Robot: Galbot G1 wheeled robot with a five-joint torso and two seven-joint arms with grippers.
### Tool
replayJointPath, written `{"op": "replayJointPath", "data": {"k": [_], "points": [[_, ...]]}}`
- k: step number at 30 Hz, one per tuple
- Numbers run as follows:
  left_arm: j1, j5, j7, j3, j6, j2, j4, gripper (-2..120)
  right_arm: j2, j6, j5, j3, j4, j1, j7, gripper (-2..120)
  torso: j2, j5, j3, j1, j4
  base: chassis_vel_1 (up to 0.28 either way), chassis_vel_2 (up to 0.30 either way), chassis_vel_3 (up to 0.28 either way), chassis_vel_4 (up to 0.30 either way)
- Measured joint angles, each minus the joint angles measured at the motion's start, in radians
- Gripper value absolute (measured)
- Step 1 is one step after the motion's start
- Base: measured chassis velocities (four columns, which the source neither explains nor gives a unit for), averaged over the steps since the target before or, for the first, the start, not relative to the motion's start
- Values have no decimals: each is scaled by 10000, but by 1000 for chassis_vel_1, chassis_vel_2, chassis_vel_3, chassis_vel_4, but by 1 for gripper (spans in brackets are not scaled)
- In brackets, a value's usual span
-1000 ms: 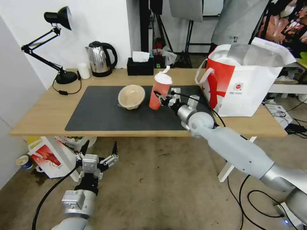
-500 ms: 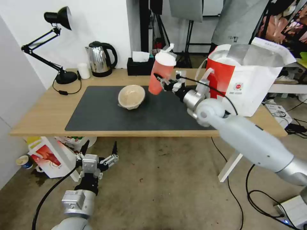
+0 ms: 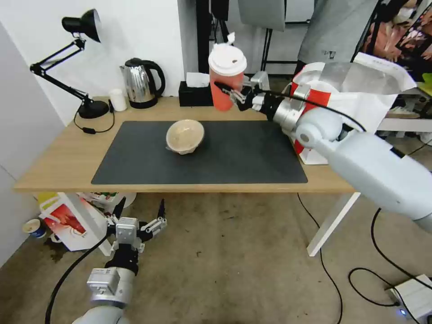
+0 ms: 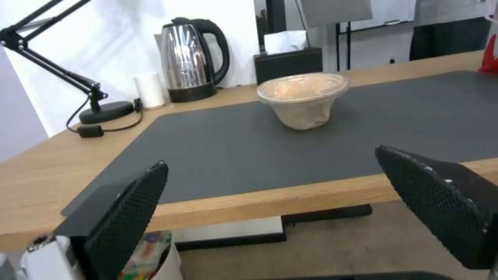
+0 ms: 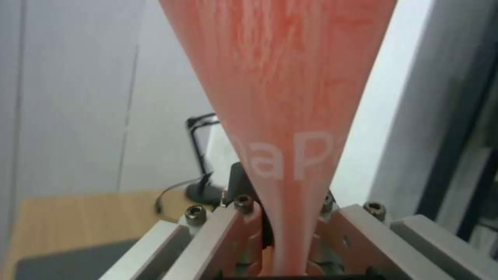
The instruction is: Pick up the trash from the table and place it into the takeout bag.
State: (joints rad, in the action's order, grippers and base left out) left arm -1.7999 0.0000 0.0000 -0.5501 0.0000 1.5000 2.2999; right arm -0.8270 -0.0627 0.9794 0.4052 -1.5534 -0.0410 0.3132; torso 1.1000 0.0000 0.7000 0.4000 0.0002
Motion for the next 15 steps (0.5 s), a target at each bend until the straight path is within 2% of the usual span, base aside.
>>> {"op": "replayJointPath", "data": {"k": [5, 15], "points": [[0, 0, 0, 0, 0, 0, 0, 100, -8, -43, -193, -345, 414, 261, 333, 3, 0, 2, 1, 0, -4, 0, 0, 0, 0], [0, 0, 0, 0, 0, 0, 0, 100, 272, -430, -1941, -970, 988, 836, 1235, 3, 0, 0, 1, 0, -2, 0, 0, 0, 0]]}}
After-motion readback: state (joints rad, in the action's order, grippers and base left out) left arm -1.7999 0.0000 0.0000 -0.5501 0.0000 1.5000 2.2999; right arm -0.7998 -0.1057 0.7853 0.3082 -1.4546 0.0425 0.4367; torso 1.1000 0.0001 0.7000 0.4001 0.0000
